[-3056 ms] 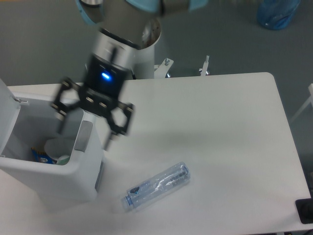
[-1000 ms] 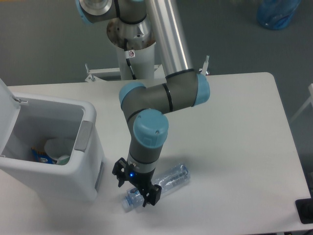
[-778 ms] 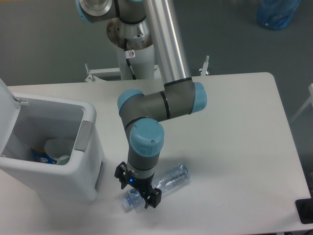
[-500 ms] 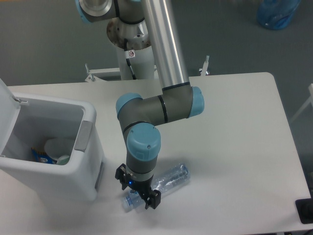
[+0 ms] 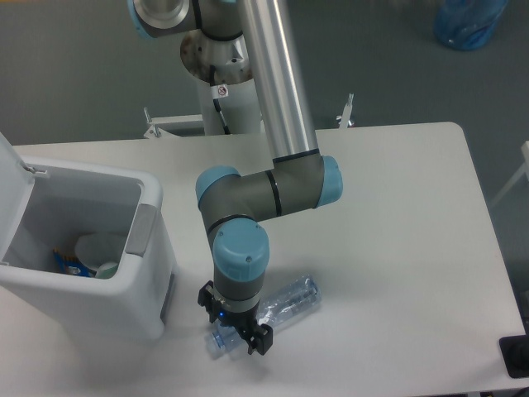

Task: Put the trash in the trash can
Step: 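Align the gripper around the bottle's cap end and close on it, then lift the bottle upright and carry it over the trash bin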

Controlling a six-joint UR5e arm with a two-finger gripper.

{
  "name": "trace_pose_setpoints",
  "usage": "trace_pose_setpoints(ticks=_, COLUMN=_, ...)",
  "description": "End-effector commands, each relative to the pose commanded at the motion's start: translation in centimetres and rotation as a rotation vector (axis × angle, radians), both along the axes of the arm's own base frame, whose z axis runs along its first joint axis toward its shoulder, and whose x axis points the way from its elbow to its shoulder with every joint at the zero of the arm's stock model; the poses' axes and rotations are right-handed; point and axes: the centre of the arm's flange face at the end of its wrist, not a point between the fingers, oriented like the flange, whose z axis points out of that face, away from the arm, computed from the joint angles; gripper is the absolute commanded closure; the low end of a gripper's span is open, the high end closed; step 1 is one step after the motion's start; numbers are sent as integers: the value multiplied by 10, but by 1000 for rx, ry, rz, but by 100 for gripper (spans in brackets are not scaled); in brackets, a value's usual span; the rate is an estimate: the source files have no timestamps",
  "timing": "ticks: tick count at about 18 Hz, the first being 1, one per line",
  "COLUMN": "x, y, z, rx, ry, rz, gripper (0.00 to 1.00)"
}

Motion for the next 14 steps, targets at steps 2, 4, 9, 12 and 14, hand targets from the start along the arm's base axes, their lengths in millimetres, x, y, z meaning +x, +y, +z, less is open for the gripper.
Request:
trace_pose_setpoints(ticks=2, x=0, y=6, z=-4, rx=-13, ry=16, rz=-3, gripper=0)
trace_pose_setpoints(ticks=4, x=1, y=12, z=-7, rx=-15, ry=17, rz=-2, gripper=9)
trace_pose_setpoints(ticks=9, x=2, y=13, z=-6, rx=-16, ry=18, rz=0, gripper=29)
trace_pose_setpoints(ticks=12, x=2, y=13, z=-5, rx=-13, ry=17, rz=11, gripper=36)
trace_pose_setpoints(ticks=14, x=2, y=13, z=-3, rx=-11, ry=17, rz=18, gripper=37)
